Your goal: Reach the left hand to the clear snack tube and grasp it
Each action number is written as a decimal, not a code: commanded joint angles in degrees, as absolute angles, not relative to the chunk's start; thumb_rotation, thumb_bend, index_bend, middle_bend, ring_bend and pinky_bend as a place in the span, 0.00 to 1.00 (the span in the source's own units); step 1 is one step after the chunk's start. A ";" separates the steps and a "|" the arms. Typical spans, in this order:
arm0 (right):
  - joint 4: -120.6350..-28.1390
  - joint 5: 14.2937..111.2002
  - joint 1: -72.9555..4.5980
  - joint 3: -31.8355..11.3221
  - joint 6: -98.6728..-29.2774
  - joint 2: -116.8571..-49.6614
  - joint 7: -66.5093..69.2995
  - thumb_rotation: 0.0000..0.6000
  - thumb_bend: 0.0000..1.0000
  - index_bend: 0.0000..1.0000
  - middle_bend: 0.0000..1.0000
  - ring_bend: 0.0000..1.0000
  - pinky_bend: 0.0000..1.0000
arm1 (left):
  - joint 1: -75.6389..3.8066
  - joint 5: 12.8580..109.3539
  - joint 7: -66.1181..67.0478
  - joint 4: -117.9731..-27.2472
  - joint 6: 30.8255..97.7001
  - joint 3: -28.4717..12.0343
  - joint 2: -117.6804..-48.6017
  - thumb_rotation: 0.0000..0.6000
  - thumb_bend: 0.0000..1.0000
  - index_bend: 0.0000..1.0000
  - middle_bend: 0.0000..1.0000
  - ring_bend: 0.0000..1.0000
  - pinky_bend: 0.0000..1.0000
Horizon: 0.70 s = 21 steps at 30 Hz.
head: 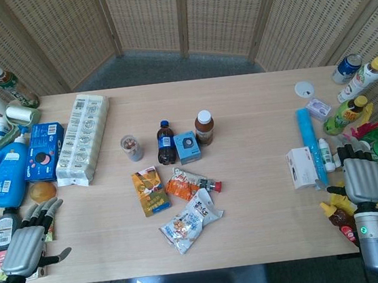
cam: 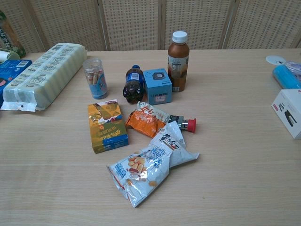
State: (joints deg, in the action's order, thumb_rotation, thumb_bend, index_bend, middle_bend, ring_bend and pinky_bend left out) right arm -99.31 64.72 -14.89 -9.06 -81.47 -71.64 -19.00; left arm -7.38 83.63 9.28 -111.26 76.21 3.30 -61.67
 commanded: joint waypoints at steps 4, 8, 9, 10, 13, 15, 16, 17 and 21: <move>-99.35 65.76 -14.63 -9.00 -81.00 -71.89 -17.82 0.83 0.17 0.00 0.00 0.00 0.00 | -7.53 83.49 8.53 -111.26 75.63 3.38 -61.69 1.00 0.22 0.06 0.02 0.00 0.00; -99.53 66.98 -14.12 -8.70 -81.27 -71.97 -16.87 0.84 0.17 0.00 0.00 0.00 0.00 | -7.85 83.72 7.12 -111.12 75.36 3.09 -61.36 1.00 0.22 0.06 0.02 0.00 0.00; -99.53 67.09 -13.99 -8.69 -81.32 -72.01 -16.63 0.83 0.17 0.00 0.00 0.00 0.00 | -8.02 83.72 6.73 -111.05 75.22 2.90 -61.34 1.00 0.22 0.06 0.02 0.00 0.00; -99.49 67.19 -13.88 -8.67 -81.35 -72.06 -16.45 0.84 0.17 0.00 0.00 0.00 0.00 | -8.26 83.60 6.19 -110.95 74.94 2.69 -61.35 1.00 0.22 0.05 0.02 0.00 0.00; -99.70 67.46 -13.52 -8.47 -81.26 -72.09 -16.03 0.83 0.17 0.00 0.00 0.00 0.00 | -9.63 82.15 3.02 -110.09 72.98 1.43 -61.64 1.00 0.22 0.05 0.01 0.00 0.00; -99.89 67.69 -13.27 -8.40 -81.34 -72.03 -15.85 0.83 0.17 0.00 0.00 0.00 0.00 | -10.95 79.86 0.28 -108.96 70.90 0.04 -62.08 1.00 0.22 0.04 0.01 0.00 0.00; -99.99 67.73 -13.17 -8.36 -81.35 -71.97 -15.87 0.83 0.17 0.00 0.00 0.00 0.00 | -11.61 78.94 -0.41 -108.35 69.89 -0.51 -62.23 1.00 0.22 0.04 0.01 0.00 0.00; -100.14 67.80 -13.04 -8.35 -81.43 -71.92 -15.88 0.83 0.17 0.00 0.00 0.00 0.00 | -12.44 77.59 -1.11 -107.64 68.62 -1.27 -62.56 1.00 0.22 0.03 0.00 0.00 0.00; -100.74 67.96 -12.68 -8.22 -81.37 -71.61 -15.92 0.83 0.17 0.00 0.00 0.00 0.00 | -15.38 73.20 -4.26 -105.57 64.17 -3.90 -64.37 1.00 0.22 0.00 0.00 0.00 0.00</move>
State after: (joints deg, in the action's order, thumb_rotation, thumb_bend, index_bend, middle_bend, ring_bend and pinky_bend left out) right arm -100.66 67.94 -12.74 -8.25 -81.39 -71.67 -15.89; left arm -13.64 75.38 -2.27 -106.94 66.38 -2.27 -63.24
